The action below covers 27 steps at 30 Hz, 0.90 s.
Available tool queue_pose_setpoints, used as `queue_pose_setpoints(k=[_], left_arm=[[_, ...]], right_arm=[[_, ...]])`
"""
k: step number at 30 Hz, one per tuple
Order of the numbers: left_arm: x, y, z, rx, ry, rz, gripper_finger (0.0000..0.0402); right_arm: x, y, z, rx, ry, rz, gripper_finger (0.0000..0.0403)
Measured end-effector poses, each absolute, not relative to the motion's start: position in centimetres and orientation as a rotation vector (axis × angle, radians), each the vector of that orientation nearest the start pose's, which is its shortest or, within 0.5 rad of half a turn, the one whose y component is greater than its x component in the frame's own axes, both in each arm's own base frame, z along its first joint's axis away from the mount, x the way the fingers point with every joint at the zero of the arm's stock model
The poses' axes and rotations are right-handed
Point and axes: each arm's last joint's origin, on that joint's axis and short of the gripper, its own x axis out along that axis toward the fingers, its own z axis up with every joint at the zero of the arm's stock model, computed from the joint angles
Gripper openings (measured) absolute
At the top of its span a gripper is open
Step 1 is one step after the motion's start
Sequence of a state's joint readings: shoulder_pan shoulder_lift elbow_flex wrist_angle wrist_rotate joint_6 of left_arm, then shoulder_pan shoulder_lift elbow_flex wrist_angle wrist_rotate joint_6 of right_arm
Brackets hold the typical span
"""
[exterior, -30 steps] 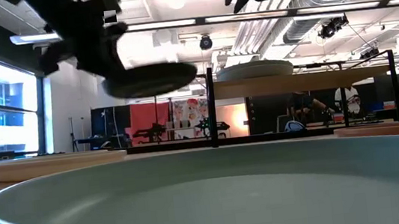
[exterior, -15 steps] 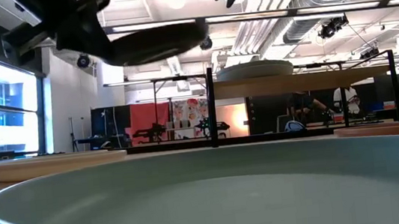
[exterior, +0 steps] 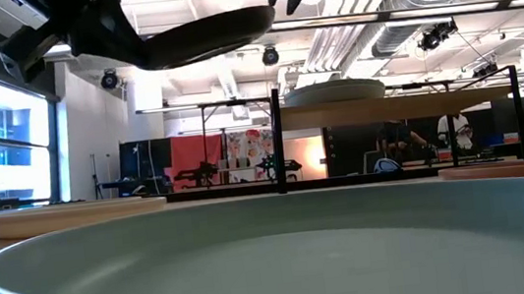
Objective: Place and stack plates onto a shelf
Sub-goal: Stack the black plate on top of the green plate on the shelf
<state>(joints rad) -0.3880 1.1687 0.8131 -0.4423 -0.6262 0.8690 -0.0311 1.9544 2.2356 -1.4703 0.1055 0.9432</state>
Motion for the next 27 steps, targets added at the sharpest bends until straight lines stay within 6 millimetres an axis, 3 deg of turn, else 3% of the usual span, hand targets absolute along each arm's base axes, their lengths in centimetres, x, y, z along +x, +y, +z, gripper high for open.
queue_pose_setpoints(k=[12,19,27], left_arm=[[22.2,-7.6,25.6,1.209,0.72,-0.073,0.0003],[22.2,-7.6,25.6,1.209,0.723,-0.074,0.0003],[22.6,-7.7,25.1,1.24,0.76,-0.037,0.002]], right_arm=[[38.8,-1.2,36.9,0.766,1.051,-0.663,0.0103],[38.9,-1.2,37.0,0.746,1.051,-0.643,0.0015],[38.8,-1.6,37.0,0.762,1.048,-0.655,0.0004]])
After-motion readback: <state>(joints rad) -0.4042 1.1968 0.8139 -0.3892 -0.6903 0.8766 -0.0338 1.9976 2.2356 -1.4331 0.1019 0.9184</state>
